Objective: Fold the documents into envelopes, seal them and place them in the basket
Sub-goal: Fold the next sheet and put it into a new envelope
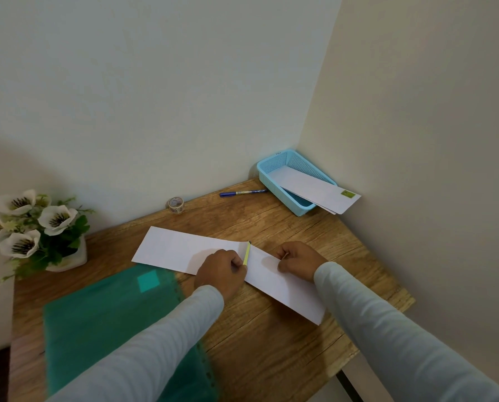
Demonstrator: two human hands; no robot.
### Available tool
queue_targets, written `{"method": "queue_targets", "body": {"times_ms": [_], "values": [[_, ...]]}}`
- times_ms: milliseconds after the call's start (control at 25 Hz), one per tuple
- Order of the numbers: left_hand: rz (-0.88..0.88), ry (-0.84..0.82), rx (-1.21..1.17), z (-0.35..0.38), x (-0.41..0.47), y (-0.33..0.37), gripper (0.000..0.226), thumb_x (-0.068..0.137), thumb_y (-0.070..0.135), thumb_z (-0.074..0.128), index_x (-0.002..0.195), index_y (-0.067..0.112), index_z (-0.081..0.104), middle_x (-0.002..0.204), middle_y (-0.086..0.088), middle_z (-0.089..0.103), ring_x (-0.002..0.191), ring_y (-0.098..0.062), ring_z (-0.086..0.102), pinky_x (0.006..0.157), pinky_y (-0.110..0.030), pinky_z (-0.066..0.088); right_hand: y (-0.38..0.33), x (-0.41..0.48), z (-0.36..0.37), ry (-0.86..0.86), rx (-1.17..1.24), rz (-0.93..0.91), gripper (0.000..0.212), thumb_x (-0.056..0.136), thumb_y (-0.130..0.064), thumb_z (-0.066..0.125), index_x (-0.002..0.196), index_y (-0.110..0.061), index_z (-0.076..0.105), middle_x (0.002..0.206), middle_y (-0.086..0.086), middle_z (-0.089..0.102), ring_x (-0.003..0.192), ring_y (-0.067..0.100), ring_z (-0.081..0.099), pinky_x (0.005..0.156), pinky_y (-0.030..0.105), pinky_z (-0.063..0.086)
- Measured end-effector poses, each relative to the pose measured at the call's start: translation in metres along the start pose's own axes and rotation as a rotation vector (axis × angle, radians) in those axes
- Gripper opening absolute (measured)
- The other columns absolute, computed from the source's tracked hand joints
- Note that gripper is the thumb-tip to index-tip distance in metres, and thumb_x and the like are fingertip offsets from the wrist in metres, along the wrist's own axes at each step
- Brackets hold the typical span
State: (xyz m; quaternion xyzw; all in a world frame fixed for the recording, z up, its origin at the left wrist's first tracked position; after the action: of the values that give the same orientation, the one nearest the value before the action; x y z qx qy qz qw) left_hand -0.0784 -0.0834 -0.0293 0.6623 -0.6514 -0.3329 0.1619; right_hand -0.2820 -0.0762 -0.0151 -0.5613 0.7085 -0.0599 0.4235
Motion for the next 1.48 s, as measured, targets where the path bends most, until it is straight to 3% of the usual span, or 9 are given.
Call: {"method": "queue_targets", "body": {"times_ms": [240,400,560,760,880,1040,1160,1280,1480], "values": [[0.054,-0.001,-0.022,-0.003,-0.003,0.001,0.013,0.091,0.034,0.069,0.081,0.032,0.062,0.096,0.01,0.062,0.091,-0.012,0.058,0.086,-0.033,0.056,-0.017,0.016,0.007,-0.093,-0.12,-0.038,0.016,0.093,-0.011,0.061,0.106,-0.019,0.067,0.106,0.0,0.061,0.098,0.018,0.058,0.072,0.026,0.043],[0.113,-0.016,-0.026,-0.002,-0.005,0.004,0.013,0.09,0.033,0.07,0.08,0.032,0.062,0.097,0.01,0.062,0.093,-0.012,0.057,0.087,-0.032,0.055,-0.038,0.031,0.014,-0.043,-0.114,-0.06,0.024,0.092,-0.015,0.067,0.115,-0.023,0.063,0.119,0.001,0.064,0.108,0.02,0.06,0.091,0.032,0.05],[0.124,-0.014,-0.022,0.0,-0.005,0.0,0.015,0.088,0.034,0.071,0.079,0.033,0.06,0.097,0.009,0.063,0.094,-0.013,0.057,0.087,-0.033,0.055,-0.057,0.041,0.024,0.008,-0.1,-0.113,0.028,0.092,-0.024,0.072,0.118,-0.023,0.06,0.12,0.0,0.066,0.108,0.019,0.061,0.092,0.032,0.051],[0.1,0.022,0.006,-0.003,-0.002,-0.005,0.013,0.089,0.038,0.07,0.081,0.034,0.061,0.098,0.01,0.063,0.096,-0.013,0.054,0.086,-0.03,0.053,-0.045,0.039,0.016,-0.077,-0.143,-0.069,0.052,0.087,-0.024,0.078,0.135,-0.024,0.056,0.132,0.001,0.062,0.12,0.023,0.057,0.101,0.037,0.049],[0.102,0.039,0.01,-0.003,-0.001,-0.006,0.011,0.089,0.037,0.07,0.082,0.033,0.062,0.097,0.01,0.063,0.096,-0.013,0.054,0.087,-0.033,0.054,-0.018,0.029,-0.002,-0.129,-0.157,-0.002,0.052,0.085,-0.021,0.08,0.133,-0.027,0.059,0.135,-0.002,0.059,0.118,0.021,0.055,0.098,0.036,0.048],[0.115,0.047,0.01,-0.003,-0.003,-0.003,0.011,0.09,0.037,0.071,0.084,0.033,0.062,0.099,0.008,0.064,0.096,-0.013,0.054,0.09,-0.034,0.054,0.011,0.018,-0.012,-0.178,-0.116,0.084,0.049,0.085,-0.014,0.08,0.128,-0.026,0.06,0.128,-0.002,0.057,0.113,0.021,0.056,0.08,0.03,0.054],[0.136,0.042,0.001,-0.004,-0.006,0.001,0.011,0.09,0.035,0.07,0.084,0.031,0.062,0.099,0.008,0.063,0.098,-0.014,0.054,0.09,-0.036,0.054,0.008,0.02,-0.01,-0.142,-0.034,0.075,0.047,0.084,-0.009,0.079,0.125,-0.025,0.064,0.128,0.0,0.061,0.115,0.023,0.058,0.089,0.035,0.054],[0.154,0.041,-0.022,-0.005,-0.011,0.006,0.014,0.09,0.033,0.07,0.082,0.033,0.059,0.1,0.01,0.061,0.099,-0.014,0.052,0.091,-0.036,0.053,-0.015,0.025,-0.003,-0.069,0.026,0.009,0.045,0.085,-0.008,0.078,0.124,-0.023,0.064,0.117,-0.005,0.059,0.108,0.018,0.054,0.087,0.031,0.046],[0.184,0.074,-0.053,-0.01,-0.014,0.014,0.015,0.089,0.035,0.072,0.081,0.034,0.059,0.099,0.011,0.061,0.098,-0.013,0.051,0.09,-0.035,0.052,-0.043,0.034,0.016,-0.001,0.125,-0.038,0.037,0.083,-0.009,0.081,0.112,-0.024,0.064,0.124,0.003,0.064,0.113,0.022,0.06,0.094,0.036,0.052]]}}
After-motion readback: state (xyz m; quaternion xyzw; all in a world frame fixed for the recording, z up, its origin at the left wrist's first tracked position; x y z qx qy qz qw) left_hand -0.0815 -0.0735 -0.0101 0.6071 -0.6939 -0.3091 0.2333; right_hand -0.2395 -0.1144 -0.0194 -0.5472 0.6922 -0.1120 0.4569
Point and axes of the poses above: each hand's wrist, its own x-axis towards the middle knuckle, its own z-axis out of the palm, y = z × x, the point moved 9 cm from there along x, towards the middle knuckle
